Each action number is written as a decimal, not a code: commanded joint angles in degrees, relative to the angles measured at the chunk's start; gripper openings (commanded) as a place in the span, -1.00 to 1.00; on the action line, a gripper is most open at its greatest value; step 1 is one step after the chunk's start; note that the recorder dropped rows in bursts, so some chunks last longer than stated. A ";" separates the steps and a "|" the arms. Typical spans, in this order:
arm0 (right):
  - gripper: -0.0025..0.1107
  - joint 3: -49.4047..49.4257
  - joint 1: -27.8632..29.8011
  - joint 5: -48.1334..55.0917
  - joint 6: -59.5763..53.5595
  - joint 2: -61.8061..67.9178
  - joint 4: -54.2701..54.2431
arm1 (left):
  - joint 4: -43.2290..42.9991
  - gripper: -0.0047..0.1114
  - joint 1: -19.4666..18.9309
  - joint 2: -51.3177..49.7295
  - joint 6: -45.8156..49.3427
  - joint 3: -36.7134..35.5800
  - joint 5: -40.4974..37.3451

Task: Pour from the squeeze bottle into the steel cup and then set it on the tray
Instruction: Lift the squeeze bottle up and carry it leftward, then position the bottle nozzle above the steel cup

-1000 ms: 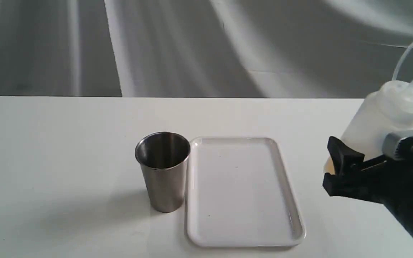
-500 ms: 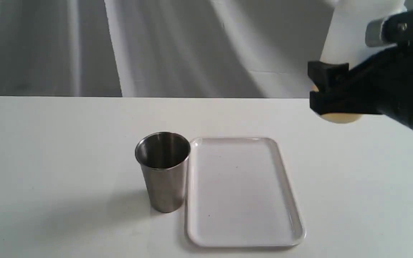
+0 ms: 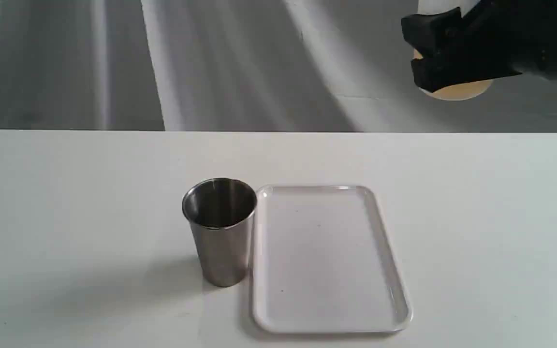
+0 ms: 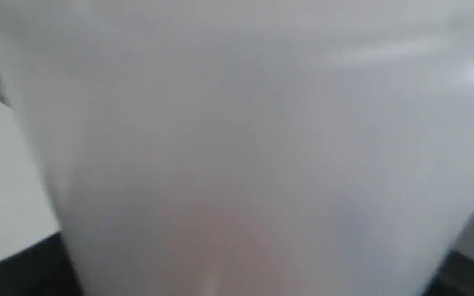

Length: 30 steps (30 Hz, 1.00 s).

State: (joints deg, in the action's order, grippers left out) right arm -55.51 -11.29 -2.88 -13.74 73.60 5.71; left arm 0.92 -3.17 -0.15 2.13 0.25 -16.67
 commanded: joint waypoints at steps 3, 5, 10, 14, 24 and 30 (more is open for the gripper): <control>-0.79 -0.63 -0.13 0.10 22.40 0.31 22.51 | 0.04 -0.92 0.46 0.15 -0.07 -0.25 0.42; -0.79 -0.63 -0.13 0.46 30.41 0.83 29.28 | 0.04 -0.92 0.46 0.15 -0.07 -0.25 0.42; -0.79 -3.52 -1.03 7.32 54.95 4.05 49.22 | 0.04 -0.92 0.46 0.15 -0.17 -0.25 0.42; -0.79 -6.90 -4.08 13.77 63.88 6.75 62.35 | 0.04 -0.92 0.46 0.15 -0.17 -0.25 0.42; -0.79 -13.51 -11.47 25.99 64.81 17.08 69.88 | 0.04 -0.92 0.46 0.15 -0.04 -0.25 0.42; -0.79 -16.13 -14.42 29.00 62.76 22.66 70.85 | 0.04 -0.92 0.46 0.15 -0.14 -0.25 0.42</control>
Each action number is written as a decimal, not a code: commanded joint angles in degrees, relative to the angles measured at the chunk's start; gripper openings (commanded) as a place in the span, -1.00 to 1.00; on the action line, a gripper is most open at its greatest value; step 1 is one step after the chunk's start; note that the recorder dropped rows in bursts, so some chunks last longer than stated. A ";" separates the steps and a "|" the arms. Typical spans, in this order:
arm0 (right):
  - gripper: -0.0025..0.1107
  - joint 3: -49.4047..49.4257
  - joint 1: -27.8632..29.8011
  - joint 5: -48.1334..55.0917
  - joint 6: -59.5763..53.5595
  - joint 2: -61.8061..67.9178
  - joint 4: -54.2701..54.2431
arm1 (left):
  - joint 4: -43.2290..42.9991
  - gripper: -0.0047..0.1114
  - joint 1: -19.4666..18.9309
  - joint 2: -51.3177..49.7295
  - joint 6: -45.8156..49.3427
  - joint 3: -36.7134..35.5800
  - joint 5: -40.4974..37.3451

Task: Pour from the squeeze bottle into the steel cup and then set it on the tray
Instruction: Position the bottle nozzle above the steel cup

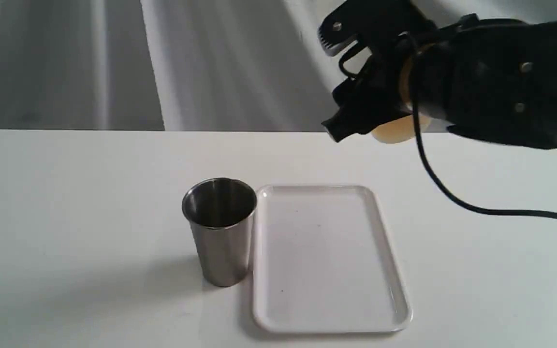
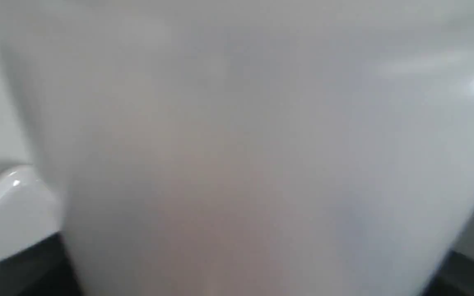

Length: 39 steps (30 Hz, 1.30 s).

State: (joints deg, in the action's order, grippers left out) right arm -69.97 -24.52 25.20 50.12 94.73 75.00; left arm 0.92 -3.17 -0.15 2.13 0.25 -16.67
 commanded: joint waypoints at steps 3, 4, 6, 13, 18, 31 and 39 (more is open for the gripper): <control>-0.79 -2.47 -2.06 2.48 -1.82 3.59 1.70 | 0.04 -0.92 0.46 0.15 -0.27 -0.25 0.42; -0.79 -2.58 -2.38 3.48 -2.22 4.24 1.94 | 0.04 -0.92 0.46 0.15 -0.27 -0.25 0.42; -0.79 -2.67 -3.12 4.77 -2.93 5.15 2.16 | 0.04 -0.92 0.46 0.15 -0.27 -0.25 0.42; -0.79 -2.82 -5.15 6.45 -8.30 7.94 2.31 | 0.04 -0.92 0.46 0.15 -0.27 -0.25 0.42; -0.79 -2.82 -6.09 6.87 -10.82 9.05 2.92 | 0.04 -0.92 0.46 0.15 -0.03 -0.25 0.42; -0.79 -2.82 -6.95 8.55 -19.21 10.49 3.03 | 0.04 -0.92 0.46 0.15 -0.25 -0.25 0.42; -0.79 -2.82 -7.41 9.10 -24.05 10.98 3.03 | 0.04 -0.92 0.46 0.15 -0.06 -0.25 0.42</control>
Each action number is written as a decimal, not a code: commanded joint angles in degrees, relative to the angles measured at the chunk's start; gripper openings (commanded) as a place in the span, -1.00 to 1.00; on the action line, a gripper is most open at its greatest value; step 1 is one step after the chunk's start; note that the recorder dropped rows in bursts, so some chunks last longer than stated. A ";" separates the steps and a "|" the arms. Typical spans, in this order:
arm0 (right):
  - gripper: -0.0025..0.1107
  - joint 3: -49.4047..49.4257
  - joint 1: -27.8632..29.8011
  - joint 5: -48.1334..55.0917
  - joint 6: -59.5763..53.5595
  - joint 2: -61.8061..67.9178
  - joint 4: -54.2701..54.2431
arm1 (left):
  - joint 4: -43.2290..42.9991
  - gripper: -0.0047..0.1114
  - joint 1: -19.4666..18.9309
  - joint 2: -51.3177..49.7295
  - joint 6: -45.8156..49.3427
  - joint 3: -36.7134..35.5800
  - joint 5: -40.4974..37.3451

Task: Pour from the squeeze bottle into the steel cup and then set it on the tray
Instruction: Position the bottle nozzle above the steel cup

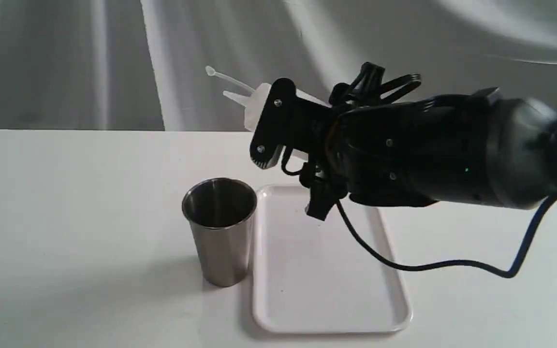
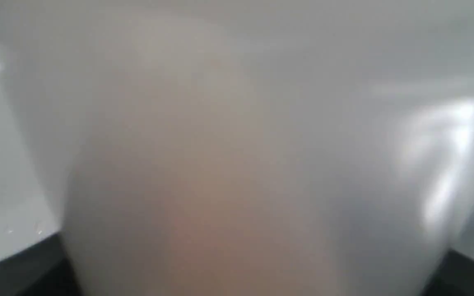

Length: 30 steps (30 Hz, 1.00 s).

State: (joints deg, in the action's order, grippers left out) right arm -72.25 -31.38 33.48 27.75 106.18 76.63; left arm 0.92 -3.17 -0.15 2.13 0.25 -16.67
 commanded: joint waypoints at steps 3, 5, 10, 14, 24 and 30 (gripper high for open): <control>-0.79 -0.54 -0.72 1.37 -5.68 -0.47 1.40 | 0.04 -0.92 0.46 0.15 -0.06 -0.25 0.42; -0.79 -0.54 -0.81 1.41 -6.55 -0.47 1.40 | 0.04 -0.92 0.46 0.15 -0.06 -0.25 0.42; -0.79 0.41 -0.81 2.03 -11.09 -0.47 1.40 | 0.04 -0.92 0.46 0.15 -0.06 -0.25 0.42; -0.79 1.77 -0.81 1.92 -13.34 -0.47 1.40 | 0.04 -0.92 0.46 0.15 -0.24 -0.25 0.42; -0.79 2.18 -0.81 1.69 -13.80 -0.47 3.60 | 0.04 -0.92 0.46 0.15 -0.13 -0.25 0.42; -0.79 2.18 -0.81 1.69 -13.25 -0.47 3.03 | 0.04 -0.92 0.46 0.15 -0.14 -0.25 0.42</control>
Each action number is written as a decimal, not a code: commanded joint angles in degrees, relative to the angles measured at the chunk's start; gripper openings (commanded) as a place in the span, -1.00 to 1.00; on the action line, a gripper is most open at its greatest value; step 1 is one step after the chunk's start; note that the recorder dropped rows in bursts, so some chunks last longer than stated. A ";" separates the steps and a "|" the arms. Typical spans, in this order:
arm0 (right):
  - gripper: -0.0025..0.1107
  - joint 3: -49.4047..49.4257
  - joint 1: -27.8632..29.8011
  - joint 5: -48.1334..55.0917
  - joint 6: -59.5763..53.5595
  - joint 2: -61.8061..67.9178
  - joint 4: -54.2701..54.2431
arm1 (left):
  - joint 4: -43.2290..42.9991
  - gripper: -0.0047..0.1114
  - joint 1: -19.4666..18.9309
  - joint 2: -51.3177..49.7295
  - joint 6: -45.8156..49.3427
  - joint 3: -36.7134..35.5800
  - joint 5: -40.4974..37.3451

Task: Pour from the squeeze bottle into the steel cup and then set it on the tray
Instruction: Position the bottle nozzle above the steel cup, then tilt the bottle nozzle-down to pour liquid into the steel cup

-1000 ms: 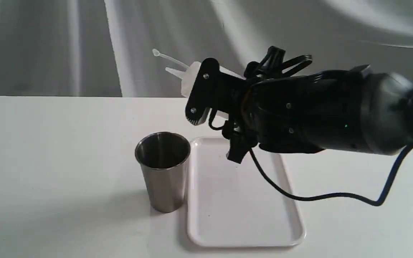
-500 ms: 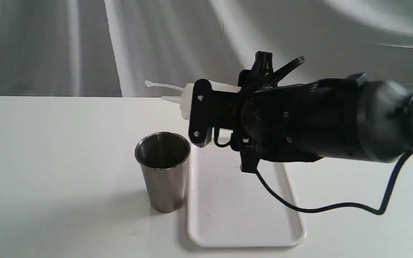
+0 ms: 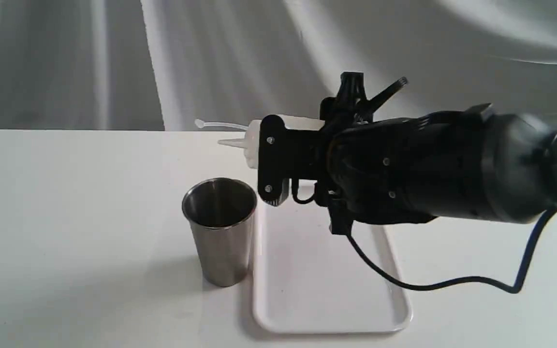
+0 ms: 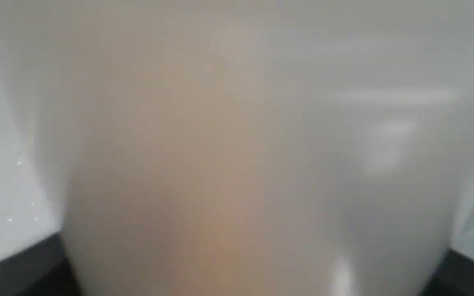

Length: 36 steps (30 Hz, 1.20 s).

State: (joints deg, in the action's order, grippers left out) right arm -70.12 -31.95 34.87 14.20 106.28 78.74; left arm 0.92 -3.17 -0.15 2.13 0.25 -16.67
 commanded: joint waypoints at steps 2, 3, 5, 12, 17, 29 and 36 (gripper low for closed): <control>-0.79 0.05 -0.24 0.31 0.29 -0.56 0.93 | 0.04 -0.92 0.46 0.15 -0.14 -0.25 0.42; -0.79 0.05 -0.24 0.31 0.29 -0.56 0.93 | 0.04 -0.92 0.46 0.15 -0.14 -0.25 0.42; -0.79 0.05 -0.24 0.31 0.29 -0.56 0.93 | 0.04 -0.92 0.46 0.15 -0.14 -0.25 0.42; -0.79 0.05 -0.24 0.31 0.87 -0.56 1.73 | 0.04 -0.92 0.46 0.15 -0.25 -0.25 0.42; -0.79 0.05 -0.24 1.38 1.09 -0.56 3.30 | 0.04 -0.92 0.46 0.15 -0.25 -0.25 0.42; -0.79 0.05 -0.24 4.86 1.09 -0.16 7.47 | 0.04 -0.92 0.46 0.15 -0.16 -0.25 0.42; -0.79 -3.89 -1.04 9.24 0.43 3.02 7.86 | 0.04 -0.92 0.46 0.15 -0.27 -0.25 0.42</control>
State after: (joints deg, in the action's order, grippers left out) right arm -72.57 -32.49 42.73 14.85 109.47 84.70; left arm 0.92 -3.17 -0.15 2.13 0.25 -16.67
